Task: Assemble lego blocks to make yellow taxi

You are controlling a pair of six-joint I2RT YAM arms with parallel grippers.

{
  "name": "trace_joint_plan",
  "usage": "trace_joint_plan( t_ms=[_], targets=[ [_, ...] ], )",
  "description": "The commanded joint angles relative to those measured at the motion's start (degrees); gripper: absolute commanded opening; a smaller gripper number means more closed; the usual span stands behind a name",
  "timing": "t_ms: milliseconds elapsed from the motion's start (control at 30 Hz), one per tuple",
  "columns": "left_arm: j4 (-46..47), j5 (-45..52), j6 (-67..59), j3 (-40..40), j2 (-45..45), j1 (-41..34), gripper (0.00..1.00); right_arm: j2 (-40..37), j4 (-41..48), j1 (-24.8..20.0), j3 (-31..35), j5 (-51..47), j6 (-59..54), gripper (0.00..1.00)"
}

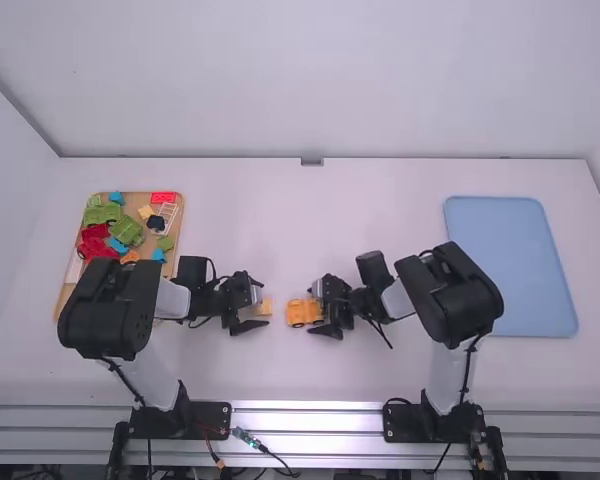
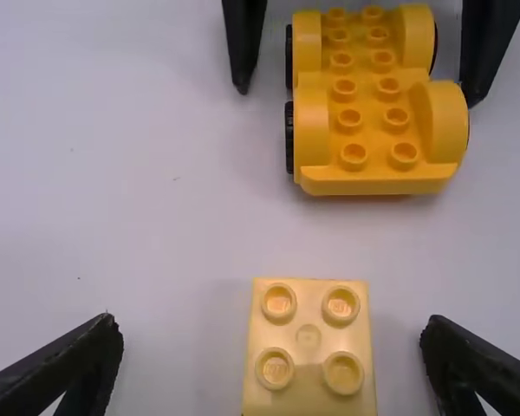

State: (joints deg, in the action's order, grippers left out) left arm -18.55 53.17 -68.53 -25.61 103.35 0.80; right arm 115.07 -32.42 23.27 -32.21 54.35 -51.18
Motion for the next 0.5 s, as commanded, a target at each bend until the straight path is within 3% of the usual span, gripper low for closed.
trace_joint_plan(
  t_ms=[0,100,133,167,300,467],
  targets=[
    [0.2,1.4,0.1,-0.1,0.5,-0.3,0.91,0.9,0.0,0.1,-0.5,1.3,0.4,0.94],
    [0.2,1.4,0.2,-0.1,0.5,-0.3,0.89,0.9,-0.1,0.0,-0.3,0.9,0.5,0.66],
    [0.2,1.4,0.2,-0.1,0.5,-0.3,0.89,0.9,-0.1,0.0,-0.3,0.9,0.7,0.64],
    [0.2,1.4,0.2,-0.2,0.5,-0.3,0.88,0.9,-0.3,0.0,-0.3,0.7,1.6,0.54],
    [0.3,1.4,0.1,-0.6,0.5,-0.3,0.75,0.9,-0.2,-0.3,-0.6,-1.2,3.8,0.54],
    [0.8,1.3,0.2,-1.4,0.5,-0.3,0.72,0.9,-0.4,-0.3,-0.9,-1.7,6.3,0.55]
  ],
)
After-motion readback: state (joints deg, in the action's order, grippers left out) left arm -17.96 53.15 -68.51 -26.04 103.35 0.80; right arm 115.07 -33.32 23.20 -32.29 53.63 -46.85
